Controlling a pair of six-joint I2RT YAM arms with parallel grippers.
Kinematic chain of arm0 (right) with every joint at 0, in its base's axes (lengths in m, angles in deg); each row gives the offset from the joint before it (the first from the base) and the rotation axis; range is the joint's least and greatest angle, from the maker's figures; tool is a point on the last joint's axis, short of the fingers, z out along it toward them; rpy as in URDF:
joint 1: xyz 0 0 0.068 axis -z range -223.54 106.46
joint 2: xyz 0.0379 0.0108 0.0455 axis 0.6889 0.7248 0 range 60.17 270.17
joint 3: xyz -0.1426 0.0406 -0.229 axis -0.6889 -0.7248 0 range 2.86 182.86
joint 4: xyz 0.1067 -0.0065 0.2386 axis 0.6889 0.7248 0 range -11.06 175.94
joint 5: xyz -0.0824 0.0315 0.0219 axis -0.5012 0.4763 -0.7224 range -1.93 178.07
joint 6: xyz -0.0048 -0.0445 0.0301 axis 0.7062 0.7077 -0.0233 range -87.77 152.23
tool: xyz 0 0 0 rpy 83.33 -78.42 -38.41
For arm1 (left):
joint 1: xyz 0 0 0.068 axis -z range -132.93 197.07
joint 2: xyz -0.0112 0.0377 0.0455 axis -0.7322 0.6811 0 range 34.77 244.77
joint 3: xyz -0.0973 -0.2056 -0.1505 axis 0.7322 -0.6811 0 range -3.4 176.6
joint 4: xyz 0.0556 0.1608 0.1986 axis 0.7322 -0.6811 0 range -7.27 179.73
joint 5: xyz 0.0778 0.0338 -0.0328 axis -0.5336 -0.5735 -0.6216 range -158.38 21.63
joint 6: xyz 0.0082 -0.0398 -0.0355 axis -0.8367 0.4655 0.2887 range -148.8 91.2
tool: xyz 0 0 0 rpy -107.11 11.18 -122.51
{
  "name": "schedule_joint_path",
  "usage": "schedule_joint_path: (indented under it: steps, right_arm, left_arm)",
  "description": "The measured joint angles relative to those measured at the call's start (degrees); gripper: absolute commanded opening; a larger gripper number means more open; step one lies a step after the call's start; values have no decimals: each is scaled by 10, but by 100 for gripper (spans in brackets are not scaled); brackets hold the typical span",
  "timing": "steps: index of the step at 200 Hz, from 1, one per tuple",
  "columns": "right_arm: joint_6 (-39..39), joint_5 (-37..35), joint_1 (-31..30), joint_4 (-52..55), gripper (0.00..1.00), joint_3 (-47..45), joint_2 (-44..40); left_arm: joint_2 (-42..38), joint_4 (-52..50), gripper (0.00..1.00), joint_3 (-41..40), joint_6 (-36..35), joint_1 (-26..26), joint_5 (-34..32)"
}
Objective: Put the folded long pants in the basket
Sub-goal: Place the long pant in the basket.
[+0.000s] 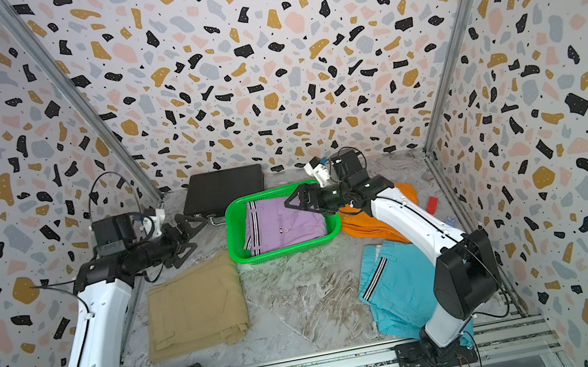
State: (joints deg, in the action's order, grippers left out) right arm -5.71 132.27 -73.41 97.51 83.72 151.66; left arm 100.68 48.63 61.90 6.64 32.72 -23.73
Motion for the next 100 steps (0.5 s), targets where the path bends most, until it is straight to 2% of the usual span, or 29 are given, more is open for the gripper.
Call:
schedule_joint_path:
  steps: [24,54,100]
  right_arm:
    - [-9,-24,-92,-2,92,-43,0]
    - [-26,-51,-187,3,89,-59,50]
    - [-49,-60,-237,27,88,-19,197]
  left_arm:
    - [-37,-48,100,-49,-16,-66,-4]
    - [-115,-118,100,-48,-42,-74,-54]
    - [-175,-199,100,-37,-59,-75,-128]
